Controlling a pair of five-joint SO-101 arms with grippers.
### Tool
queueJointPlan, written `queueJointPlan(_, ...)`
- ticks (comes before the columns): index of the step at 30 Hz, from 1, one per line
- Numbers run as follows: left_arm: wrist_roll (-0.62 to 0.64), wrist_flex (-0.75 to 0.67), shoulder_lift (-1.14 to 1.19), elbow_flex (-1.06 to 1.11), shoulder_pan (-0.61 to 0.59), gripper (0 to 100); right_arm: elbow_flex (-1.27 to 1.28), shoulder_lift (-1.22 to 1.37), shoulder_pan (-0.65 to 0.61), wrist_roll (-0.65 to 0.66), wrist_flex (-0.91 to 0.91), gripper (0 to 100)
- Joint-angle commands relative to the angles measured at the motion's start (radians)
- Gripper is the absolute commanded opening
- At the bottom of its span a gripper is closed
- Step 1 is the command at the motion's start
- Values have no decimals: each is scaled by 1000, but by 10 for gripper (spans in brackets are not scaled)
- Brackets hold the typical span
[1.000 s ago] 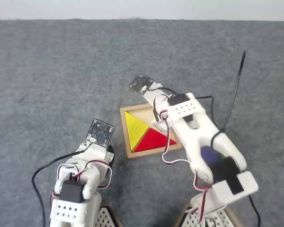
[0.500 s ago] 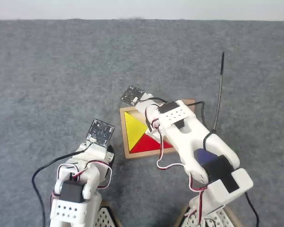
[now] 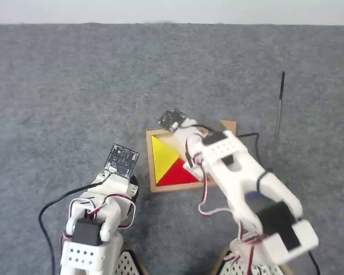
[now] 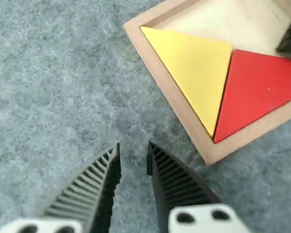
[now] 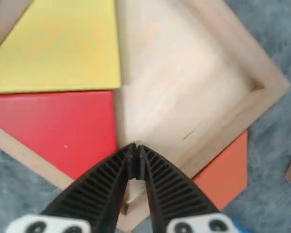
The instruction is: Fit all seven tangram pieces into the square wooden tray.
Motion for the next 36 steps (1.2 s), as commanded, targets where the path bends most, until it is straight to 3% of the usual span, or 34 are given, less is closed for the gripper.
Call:
queueJointPlan(1, 6, 5, -2, -7, 2, 88, 94, -128, -18, -9, -22, 21)
queueJointPlan(14, 6, 5, -2, -7, 2, 88, 190, -380, 25, -64, 31, 24)
queueJointPlan(20, 6, 5, -2, -7, 2, 88, 189, -572, 188, -178, 104, 102)
queueJointPlan(31, 6, 5, -2, -7, 2, 88, 72, -278, 245, -262, 50, 134)
queueJointPlan(36, 6, 5, -2, -7, 2, 88, -37, -105, 237, -259, 50, 228)
